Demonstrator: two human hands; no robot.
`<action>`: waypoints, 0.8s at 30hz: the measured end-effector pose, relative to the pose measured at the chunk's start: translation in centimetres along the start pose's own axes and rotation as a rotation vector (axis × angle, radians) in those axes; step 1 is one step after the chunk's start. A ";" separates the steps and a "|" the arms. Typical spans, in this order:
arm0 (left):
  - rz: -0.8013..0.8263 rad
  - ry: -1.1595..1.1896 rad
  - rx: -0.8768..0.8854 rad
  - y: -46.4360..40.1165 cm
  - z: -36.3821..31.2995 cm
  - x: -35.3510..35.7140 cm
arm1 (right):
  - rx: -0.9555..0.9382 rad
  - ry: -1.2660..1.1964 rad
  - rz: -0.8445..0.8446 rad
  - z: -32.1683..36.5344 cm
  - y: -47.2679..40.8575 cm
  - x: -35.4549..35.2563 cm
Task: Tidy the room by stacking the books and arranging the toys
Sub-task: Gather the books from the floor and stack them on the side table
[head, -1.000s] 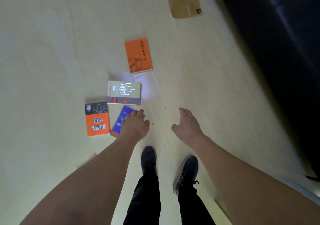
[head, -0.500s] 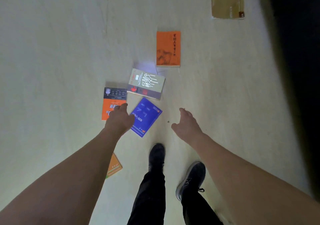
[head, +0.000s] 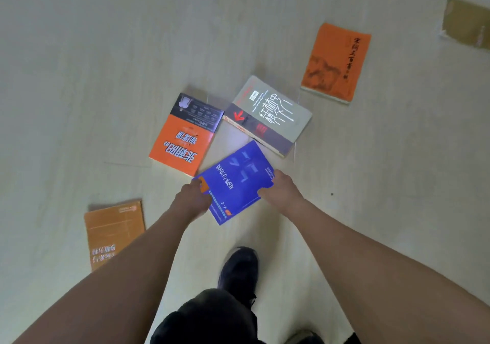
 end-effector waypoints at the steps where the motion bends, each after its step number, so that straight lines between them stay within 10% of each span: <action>1: 0.020 0.070 -0.025 -2.3 0.6 0.9 | 0.001 -0.006 0.007 -1.5 -2.1 1.1; 14: -0.223 0.716 -0.252 -12.4 1.9 4.4 | -0.001 0.292 -0.137 -6.7 -11.7 3.2; 24: -0.697 0.000 0.070 -10.7 -4.1 -0.2 | 0.211 -0.676 -0.546 -6.3 -14.8 -1.2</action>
Point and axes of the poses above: each hand's wrist, its own y-axis away from the middle knuckle, its own x-axis out of the palm, z = x × y, the point moved 7 cm from there along -y, towards the middle knuckle, and after that the axes turned 15 degrees about -x, right-handed, at the moved point
